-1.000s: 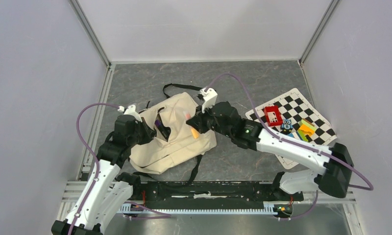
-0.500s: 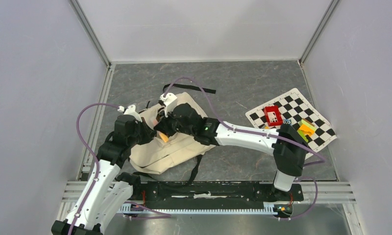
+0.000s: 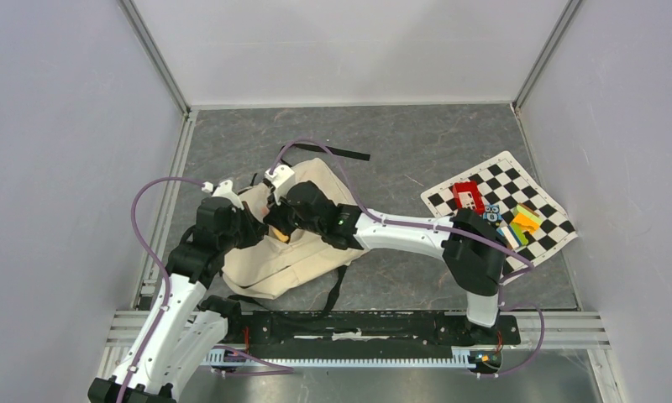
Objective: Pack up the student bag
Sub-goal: Place the stationery in the student bag.
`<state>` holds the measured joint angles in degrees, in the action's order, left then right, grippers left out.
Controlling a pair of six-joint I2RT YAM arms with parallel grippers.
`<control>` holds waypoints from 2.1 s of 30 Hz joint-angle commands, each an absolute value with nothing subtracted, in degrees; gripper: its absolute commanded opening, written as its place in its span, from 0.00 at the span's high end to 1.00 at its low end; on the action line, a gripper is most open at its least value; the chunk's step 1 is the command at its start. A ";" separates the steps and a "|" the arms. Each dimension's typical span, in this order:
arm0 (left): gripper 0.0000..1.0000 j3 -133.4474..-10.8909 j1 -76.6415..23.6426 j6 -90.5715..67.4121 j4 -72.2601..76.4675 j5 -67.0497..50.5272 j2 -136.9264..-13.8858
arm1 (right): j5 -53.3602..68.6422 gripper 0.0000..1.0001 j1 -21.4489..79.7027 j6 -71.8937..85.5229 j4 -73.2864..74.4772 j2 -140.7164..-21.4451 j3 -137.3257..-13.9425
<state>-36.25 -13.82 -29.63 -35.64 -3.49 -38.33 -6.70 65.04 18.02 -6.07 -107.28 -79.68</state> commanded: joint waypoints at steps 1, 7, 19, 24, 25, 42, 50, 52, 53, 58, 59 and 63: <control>0.98 -37.82 -13.18 -27.50 -33.31 -2.20 -37.20 | -8.26 1.00 65.04 16.01 -7.27 -108.36 -80.13; 0.98 -37.80 -13.18 -27.51 -33.32 -1.91 -36.89 | -7.45 1.00 65.13 16.84 -1.07 -108.27 -79.16; 0.98 -37.95 -13.18 -27.38 -33.22 -1.86 -37.48 | -7.33 1.00 65.39 16.50 8.64 -109.96 -78.31; 0.98 -37.85 -13.18 -27.37 -33.31 -1.76 -37.08 | -4.48 1.00 65.41 15.49 14.08 -115.01 -84.18; 0.98 -37.84 -13.18 -27.39 -33.31 -1.58 -37.04 | -4.25 1.00 65.41 15.64 15.26 -115.70 -84.77; 0.98 -37.92 -13.18 -27.36 -33.22 -1.48 -37.32 | -29.56 1.00 61.81 22.39 27.22 -116.82 -87.10; 0.98 -37.92 -13.18 -27.28 -33.22 -1.52 -37.43 | -32.69 0.90 61.08 21.83 25.52 -115.53 -88.56; 0.98 -37.92 -13.18 -27.27 -33.18 -1.52 -37.36 | -30.11 0.76 61.08 20.96 24.80 -115.09 -88.89; 0.98 -37.89 -13.18 -27.31 -33.22 -1.56 -37.37 | -28.78 0.71 61.09 20.50 24.15 -114.70 -88.94; 0.98 -37.93 -13.18 -27.31 -33.22 -1.55 -37.44 | -21.92 0.54 61.13 17.62 21.38 -111.28 -88.03; 0.98 -37.90 -13.18 -27.32 -33.18 -1.57 -37.47 | -20.04 0.53 61.09 16.83 20.73 -110.49 -87.63; 0.98 -37.91 -13.18 -27.30 -33.31 -1.59 -37.47 | -12.11 0.48 61.08 14.76 17.97 -105.86 -85.82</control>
